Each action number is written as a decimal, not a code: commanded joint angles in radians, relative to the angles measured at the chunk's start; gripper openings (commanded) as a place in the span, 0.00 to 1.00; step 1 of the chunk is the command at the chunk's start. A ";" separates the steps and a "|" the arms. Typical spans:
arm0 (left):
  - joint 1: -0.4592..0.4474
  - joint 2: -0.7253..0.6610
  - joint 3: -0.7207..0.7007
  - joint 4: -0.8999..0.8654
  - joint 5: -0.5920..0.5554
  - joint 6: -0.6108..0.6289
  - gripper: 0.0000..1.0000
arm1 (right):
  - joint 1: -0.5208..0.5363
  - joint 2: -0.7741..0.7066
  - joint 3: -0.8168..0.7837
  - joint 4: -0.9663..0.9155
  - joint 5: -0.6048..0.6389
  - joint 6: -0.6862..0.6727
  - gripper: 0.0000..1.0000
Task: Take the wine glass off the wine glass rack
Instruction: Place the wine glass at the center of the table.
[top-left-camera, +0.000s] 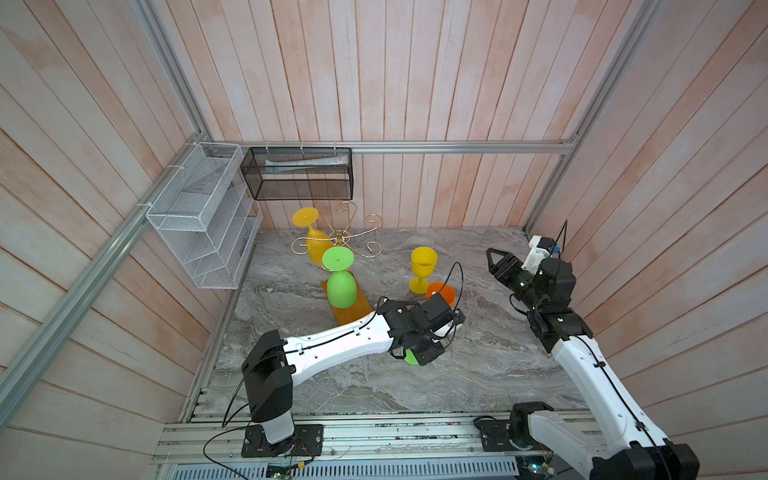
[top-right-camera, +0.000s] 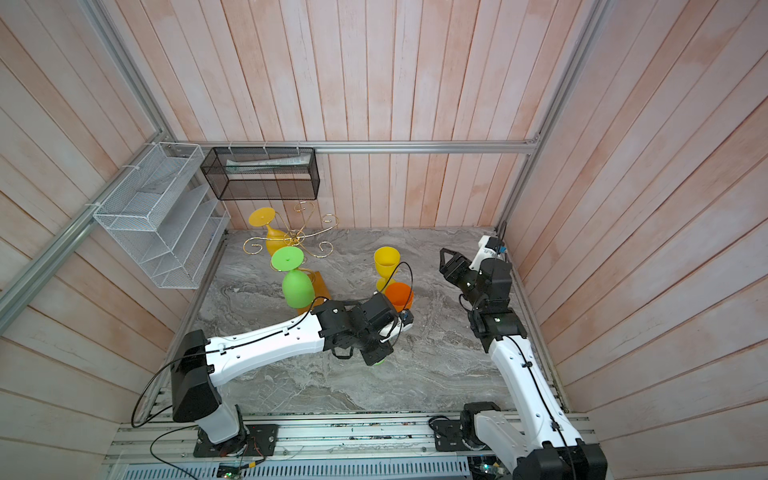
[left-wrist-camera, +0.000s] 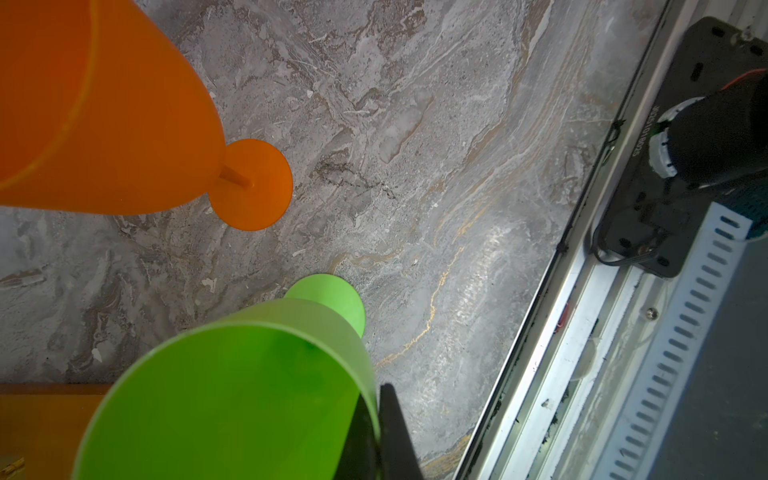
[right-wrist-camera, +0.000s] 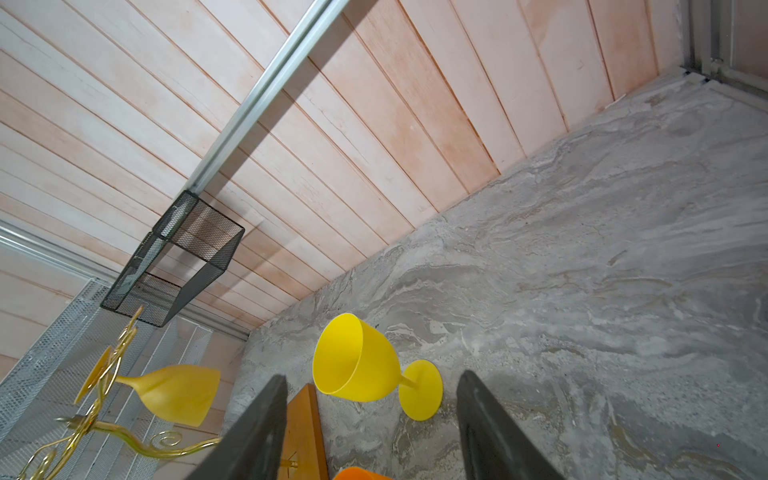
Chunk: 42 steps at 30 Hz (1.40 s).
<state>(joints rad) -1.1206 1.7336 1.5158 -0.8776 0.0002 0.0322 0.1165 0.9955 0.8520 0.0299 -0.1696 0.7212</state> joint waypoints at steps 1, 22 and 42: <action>-0.005 0.010 0.028 0.003 -0.025 -0.015 0.12 | 0.021 -0.019 0.050 -0.021 0.048 -0.044 0.63; -0.025 -0.119 0.091 0.056 -0.119 -0.024 0.92 | 0.069 -0.052 0.117 -0.053 0.100 -0.097 0.67; 0.041 -0.388 0.318 0.138 -0.120 -0.136 1.00 | 0.191 -0.055 0.128 -0.032 0.222 -0.191 0.69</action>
<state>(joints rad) -1.1164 1.3697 1.7992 -0.7399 -0.1101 -0.0425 0.2829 0.9440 0.9440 -0.0116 0.0116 0.5709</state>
